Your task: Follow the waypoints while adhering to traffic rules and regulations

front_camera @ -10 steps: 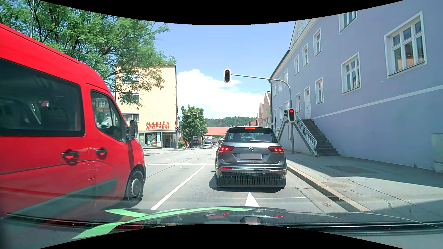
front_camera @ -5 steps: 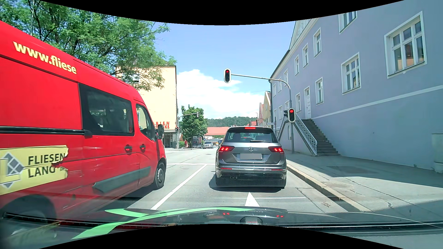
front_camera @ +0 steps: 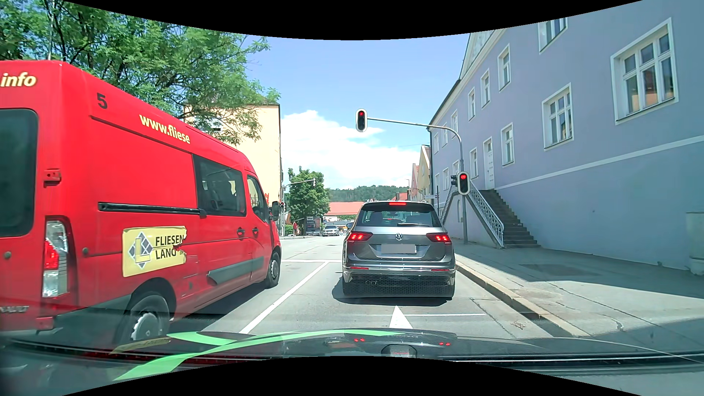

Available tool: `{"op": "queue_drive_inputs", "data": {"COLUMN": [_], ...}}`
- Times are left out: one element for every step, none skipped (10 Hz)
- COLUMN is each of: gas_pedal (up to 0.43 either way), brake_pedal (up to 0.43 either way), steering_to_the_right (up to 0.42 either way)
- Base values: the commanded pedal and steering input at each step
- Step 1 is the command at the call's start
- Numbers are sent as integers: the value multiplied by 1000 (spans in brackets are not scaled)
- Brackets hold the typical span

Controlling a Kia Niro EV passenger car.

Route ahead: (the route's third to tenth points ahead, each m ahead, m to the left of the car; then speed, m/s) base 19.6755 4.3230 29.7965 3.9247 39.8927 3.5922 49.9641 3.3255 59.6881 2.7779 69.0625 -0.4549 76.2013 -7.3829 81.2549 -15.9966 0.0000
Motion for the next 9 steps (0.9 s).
{"op": "queue_drive_inputs", "data": {"gas_pedal": [0, 0, 0, 0, 0, 0, 0, 0, 0], "brake_pedal": [415, 415, 415, 415, 415, 415, 415, 415, 415], "steering_to_the_right": [-7, -7, -7, -7, -7, -7, -7, -7, -7]}}
